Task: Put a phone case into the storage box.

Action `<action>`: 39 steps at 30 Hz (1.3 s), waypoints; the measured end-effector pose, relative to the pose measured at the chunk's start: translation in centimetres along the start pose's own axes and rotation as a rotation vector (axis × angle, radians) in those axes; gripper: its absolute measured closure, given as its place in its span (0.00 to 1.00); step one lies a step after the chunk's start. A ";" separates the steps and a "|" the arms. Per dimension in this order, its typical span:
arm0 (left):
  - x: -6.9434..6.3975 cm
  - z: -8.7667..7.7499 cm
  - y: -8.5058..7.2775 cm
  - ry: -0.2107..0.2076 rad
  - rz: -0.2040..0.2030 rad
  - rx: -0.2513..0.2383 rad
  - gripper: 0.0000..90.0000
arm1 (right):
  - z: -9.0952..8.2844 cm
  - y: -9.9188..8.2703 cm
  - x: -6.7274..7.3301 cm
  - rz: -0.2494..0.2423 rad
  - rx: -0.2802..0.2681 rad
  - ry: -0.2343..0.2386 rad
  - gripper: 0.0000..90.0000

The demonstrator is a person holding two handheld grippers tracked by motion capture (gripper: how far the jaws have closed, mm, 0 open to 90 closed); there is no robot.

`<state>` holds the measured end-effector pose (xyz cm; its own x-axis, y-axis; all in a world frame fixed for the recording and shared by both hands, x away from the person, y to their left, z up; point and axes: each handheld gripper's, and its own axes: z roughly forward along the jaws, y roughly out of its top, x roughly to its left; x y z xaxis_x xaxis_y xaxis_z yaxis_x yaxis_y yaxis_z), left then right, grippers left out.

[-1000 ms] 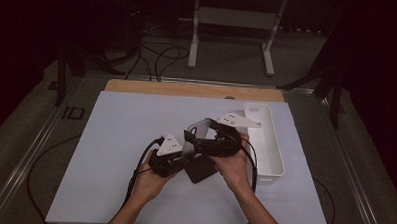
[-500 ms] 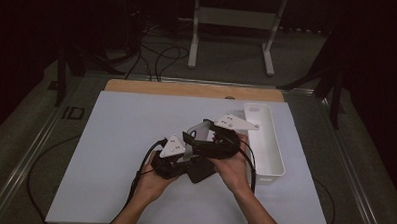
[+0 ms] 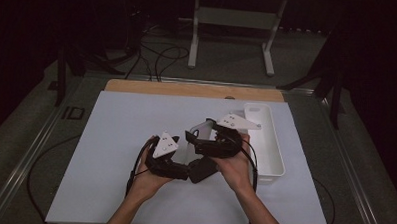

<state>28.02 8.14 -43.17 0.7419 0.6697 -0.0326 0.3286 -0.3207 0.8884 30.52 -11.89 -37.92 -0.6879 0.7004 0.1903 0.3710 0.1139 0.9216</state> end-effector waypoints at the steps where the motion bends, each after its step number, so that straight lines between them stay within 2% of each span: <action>1: 0.1 -0.1 0.0 0.003 0.001 -0.004 0.02 | 0.0 0.0 0.0 0.000 0.001 -0.001 0.19; 12: 1.5 -1.4 -0.2 0.028 -0.005 -0.029 0.01 | 0.0 0.1 -0.6 0.010 0.000 -0.008 0.19; 15: 2.0 -1.7 -0.4 0.052 -0.008 -0.041 0.01 | -0.1 0.1 -0.7 0.010 0.000 -0.017 0.19; 20: 2.8 -2.6 -0.9 0.067 -0.014 -0.066 0.00 | -0.1 0.2 -1.1 0.006 0.004 -0.024 0.19; 22: 3.0 -3.0 -1.4 0.076 -0.008 -0.078 0.00 | -0.2 0.2 -1.3 0.005 0.004 -0.028 0.19; 27: 4.1 -4.1 -2.8 0.091 -0.023 -0.109 0.00 | -0.5 0.3 -1.6 0.000 -0.002 -0.042 0.19; 31: 4.8 -4.7 -3.9 0.123 -0.026 -0.123 0.00 | -0.7 0.4 -1.8 0.002 -0.007 -0.044 0.19; 34: 5.0 -5.1 -4.8 0.146 -0.010 -0.125 0.00 | -0.8 0.4 -1.9 -0.008 -0.009 -0.048 0.19; 39: 5.5 -5.7 -6.2 0.171 0.003 -0.099 0.00 | -1.0 0.4 -2.1 -0.008 -0.008 -0.050 0.19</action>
<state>26.76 17.64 -46.28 0.6303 0.7753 0.0412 0.2610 -0.2615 0.9293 31.54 -14.01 -37.59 -0.6588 0.7337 0.1662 0.3607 0.1142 0.9257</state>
